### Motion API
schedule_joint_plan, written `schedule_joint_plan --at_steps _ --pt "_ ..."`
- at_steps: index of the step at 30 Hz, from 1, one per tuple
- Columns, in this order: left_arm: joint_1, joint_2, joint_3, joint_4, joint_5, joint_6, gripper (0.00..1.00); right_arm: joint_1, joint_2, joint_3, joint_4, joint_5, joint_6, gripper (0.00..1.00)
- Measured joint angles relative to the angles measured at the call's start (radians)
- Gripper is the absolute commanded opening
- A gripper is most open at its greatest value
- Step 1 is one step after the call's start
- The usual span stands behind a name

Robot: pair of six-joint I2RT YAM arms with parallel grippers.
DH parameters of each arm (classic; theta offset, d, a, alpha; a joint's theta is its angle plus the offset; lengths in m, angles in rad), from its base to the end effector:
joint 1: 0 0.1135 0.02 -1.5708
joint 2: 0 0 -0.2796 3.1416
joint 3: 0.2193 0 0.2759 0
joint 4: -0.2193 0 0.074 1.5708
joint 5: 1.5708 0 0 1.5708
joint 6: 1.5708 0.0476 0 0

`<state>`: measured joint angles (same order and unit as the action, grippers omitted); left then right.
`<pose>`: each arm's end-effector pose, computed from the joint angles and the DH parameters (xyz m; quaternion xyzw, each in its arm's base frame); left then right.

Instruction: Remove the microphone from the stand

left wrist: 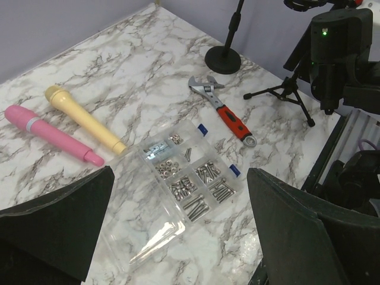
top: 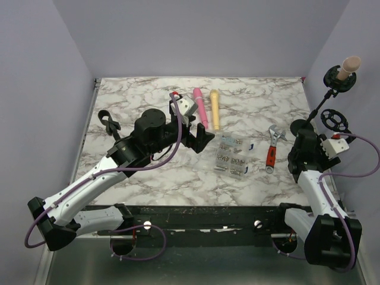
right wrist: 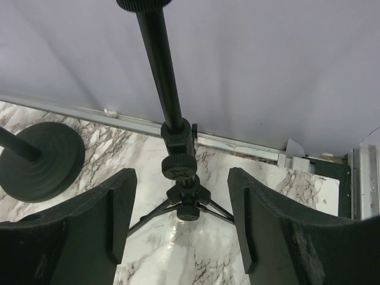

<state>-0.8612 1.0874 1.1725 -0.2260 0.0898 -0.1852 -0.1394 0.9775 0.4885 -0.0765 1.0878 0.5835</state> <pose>0.1749 -0.2102 0.4267 0.2779 0.7019 -0.3566 0.5504 0.2028 -0.0710 0.2203 0.4984 0.6132 -0.3516 0.5020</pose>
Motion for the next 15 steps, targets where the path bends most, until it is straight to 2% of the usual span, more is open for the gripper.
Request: schedule_joint_plan --at_steps 12,15 --pt "-0.051 -0.041 0.0 0.0 -0.039 0.043 0.99 0.0 0.08 -0.007 0.165 0.008 -0.098 0.61" --pt "-0.055 -0.05 0.0 -0.001 -0.053 0.053 0.99 0.0 0.094 -0.017 0.198 0.008 -0.114 0.57"
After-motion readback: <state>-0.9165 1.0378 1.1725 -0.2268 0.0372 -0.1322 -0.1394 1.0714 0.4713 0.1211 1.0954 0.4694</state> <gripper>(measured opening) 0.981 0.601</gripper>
